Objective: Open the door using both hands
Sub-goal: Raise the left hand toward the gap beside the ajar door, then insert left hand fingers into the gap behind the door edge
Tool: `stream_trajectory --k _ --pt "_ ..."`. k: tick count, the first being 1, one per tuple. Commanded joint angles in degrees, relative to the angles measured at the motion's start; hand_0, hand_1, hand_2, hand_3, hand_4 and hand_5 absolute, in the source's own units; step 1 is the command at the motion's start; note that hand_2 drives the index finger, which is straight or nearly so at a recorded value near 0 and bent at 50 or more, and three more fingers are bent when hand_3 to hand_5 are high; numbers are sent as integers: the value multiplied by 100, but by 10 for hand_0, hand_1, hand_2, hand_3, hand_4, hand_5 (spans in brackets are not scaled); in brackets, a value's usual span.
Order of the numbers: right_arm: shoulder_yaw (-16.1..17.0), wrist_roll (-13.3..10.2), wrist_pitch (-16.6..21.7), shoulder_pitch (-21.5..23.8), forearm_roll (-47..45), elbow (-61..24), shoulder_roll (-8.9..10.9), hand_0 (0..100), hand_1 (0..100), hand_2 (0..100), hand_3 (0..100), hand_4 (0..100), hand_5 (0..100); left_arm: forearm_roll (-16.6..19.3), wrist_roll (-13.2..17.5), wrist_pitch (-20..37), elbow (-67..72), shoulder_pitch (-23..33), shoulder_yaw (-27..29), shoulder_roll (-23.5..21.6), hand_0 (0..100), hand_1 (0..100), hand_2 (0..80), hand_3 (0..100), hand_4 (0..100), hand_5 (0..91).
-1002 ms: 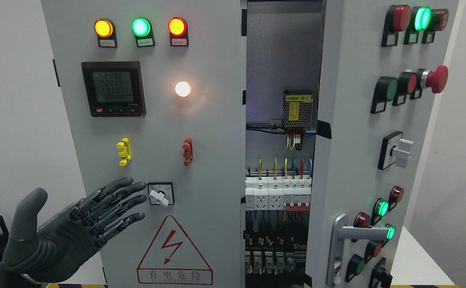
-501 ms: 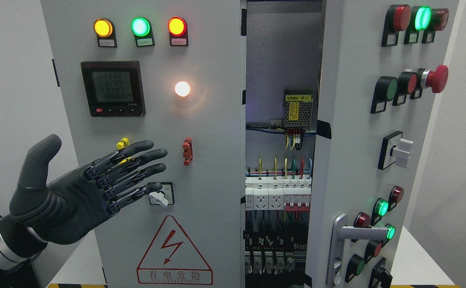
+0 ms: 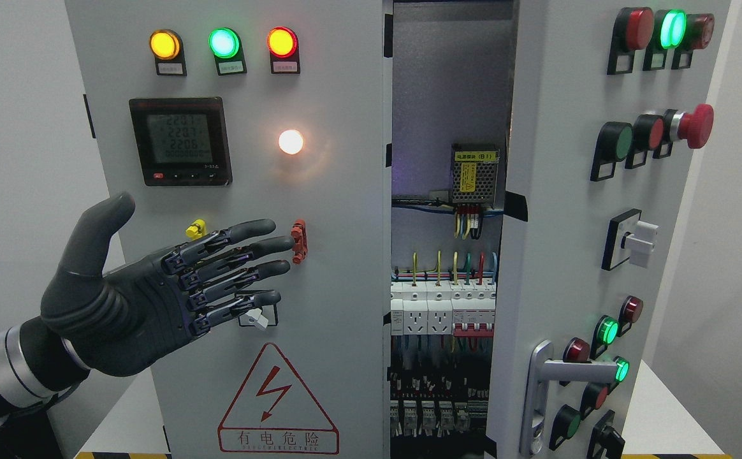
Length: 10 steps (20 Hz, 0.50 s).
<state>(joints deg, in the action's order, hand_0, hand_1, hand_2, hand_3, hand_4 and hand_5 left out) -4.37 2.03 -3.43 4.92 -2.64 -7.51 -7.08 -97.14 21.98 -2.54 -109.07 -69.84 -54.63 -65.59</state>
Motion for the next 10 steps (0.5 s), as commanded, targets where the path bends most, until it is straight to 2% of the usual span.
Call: stream_trajectory --k 1,10 --pt "6 -1 1 0 0 4 5 0 0 0 0 0 0 -314 26 -114 263 -724 -1217 248 0 0 0 0 43 0" --pt "-3 -1 1 0 0 4 -4 0 0 0 0 0 0 -332 17 -678 799 -917 -1217 1302 0 0 0 0 43 0"
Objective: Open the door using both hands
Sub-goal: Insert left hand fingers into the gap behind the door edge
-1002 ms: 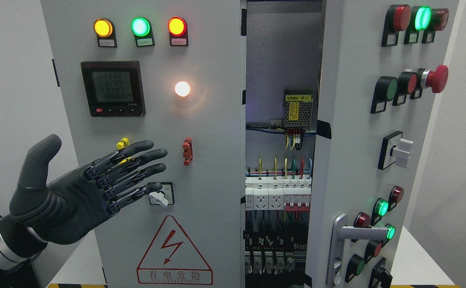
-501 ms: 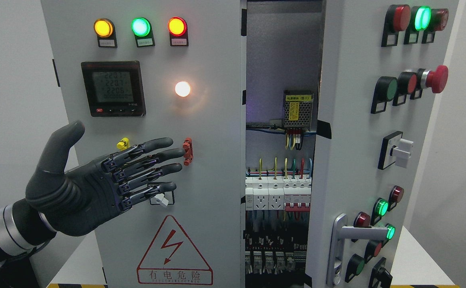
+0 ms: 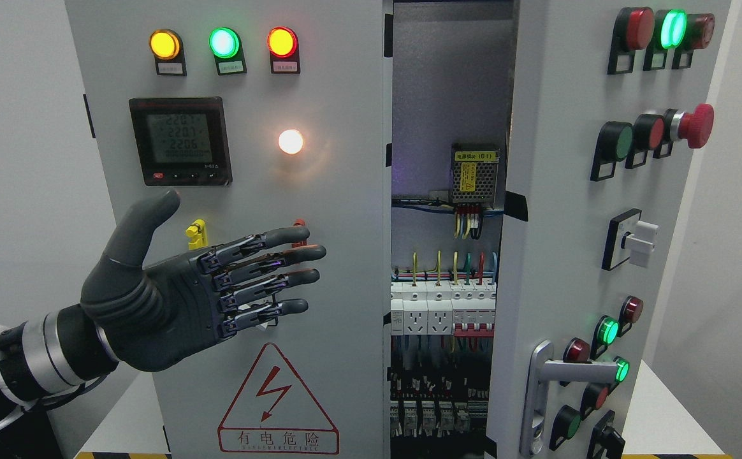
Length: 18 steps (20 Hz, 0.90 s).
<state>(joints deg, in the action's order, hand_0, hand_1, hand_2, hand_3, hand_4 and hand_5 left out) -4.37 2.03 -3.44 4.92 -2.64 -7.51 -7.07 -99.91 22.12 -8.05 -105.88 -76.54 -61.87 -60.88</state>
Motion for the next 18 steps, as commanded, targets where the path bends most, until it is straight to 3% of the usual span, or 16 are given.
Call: stream_trajectory --k 1,18 --pt "-3 -1 1 0 0 -4 4 0 0 0 0 0 0 -55 3 -127 481 -290 -492 885 0 0 0 0 43 0" --pt "-3 -1 1 0 0 -5 -5 0 0 0 0 0 0 -82 3 -293 700 -519 -264 2212 0 0 0 0 43 0"
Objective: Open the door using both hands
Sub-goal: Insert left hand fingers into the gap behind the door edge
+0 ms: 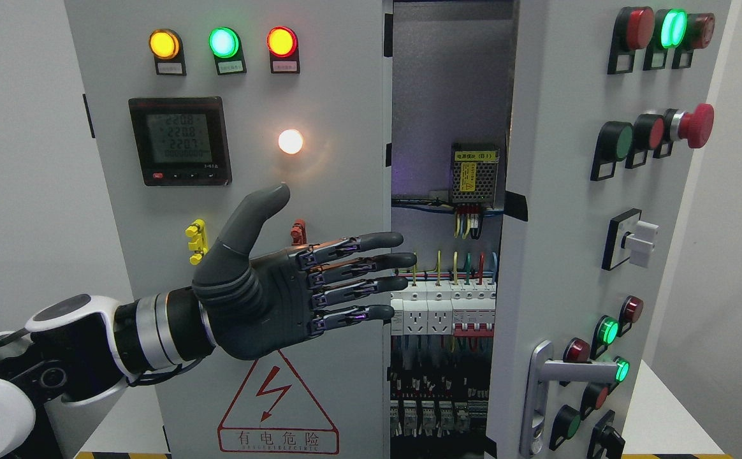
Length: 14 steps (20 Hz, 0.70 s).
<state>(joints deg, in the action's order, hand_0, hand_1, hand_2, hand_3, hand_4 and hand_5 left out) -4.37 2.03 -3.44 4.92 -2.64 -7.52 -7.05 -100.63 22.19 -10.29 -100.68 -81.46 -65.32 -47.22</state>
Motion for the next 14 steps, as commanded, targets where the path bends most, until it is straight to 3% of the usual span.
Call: stream_trajectory --k 1,6,10,14 --pt "7 -1 1 0 0 5 -7 0 0 0 0 0 0 -9 -4 -192 180 7 168 907 0 0 0 0 43 0" --pt "-2 -1 1 0 0 5 -7 0 0 0 0 0 0 -9 -4 -272 408 42 467 1355 0 0 0 0 43 0" --pt "-2 -1 1 0 0 -4 2 0 0 0 0 0 0 26 -22 -693 655 60 863 1777 0 0 0 0 43 0" --pt "-2 -1 1 0 0 5 -7 0 0 0 0 0 0 44 -22 -703 673 60 916 1883 0 0 0 0 43 0"
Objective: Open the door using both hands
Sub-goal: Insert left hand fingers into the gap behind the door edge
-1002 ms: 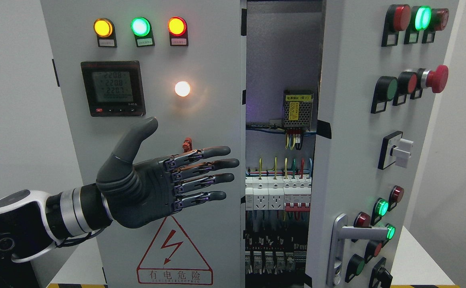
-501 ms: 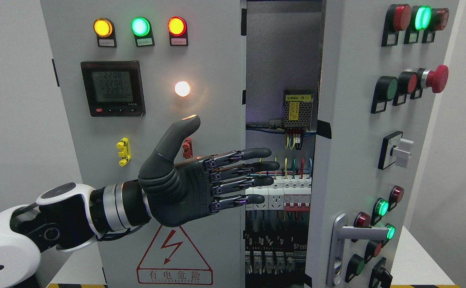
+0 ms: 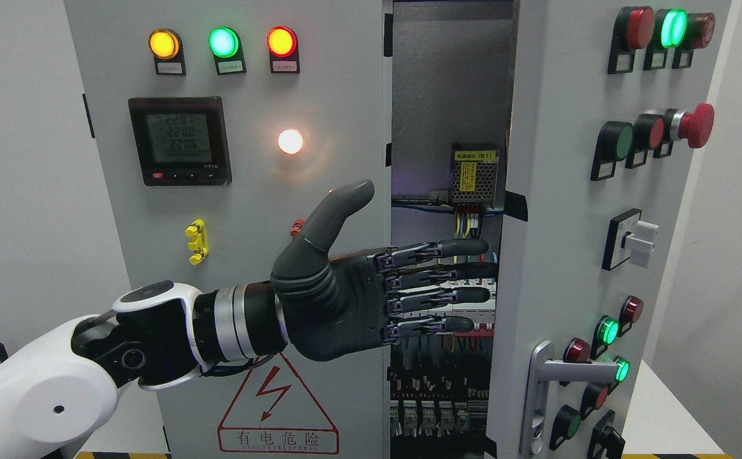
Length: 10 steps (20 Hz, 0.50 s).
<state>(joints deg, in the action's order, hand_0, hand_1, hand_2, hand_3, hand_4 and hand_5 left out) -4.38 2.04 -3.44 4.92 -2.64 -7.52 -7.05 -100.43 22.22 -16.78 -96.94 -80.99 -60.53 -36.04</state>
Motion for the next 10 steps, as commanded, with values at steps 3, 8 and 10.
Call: stream_trajectory --k 3,8,10 --pt "-2 -1 1 0 0 -3 2 0 0 0 0 0 0 24 -25 -62 456 -5 446 966 0 0 0 0 43 0" --pt "-2 -1 1 0 0 5 -6 0 0 0 0 0 0 41 -25 -71 588 -14 437 1134 0 0 0 0 43 0" --pt "-2 -1 1 0 0 5 2 0 0 0 0 0 0 41 -25 -71 589 -14 428 1169 0 0 0 0 43 0"
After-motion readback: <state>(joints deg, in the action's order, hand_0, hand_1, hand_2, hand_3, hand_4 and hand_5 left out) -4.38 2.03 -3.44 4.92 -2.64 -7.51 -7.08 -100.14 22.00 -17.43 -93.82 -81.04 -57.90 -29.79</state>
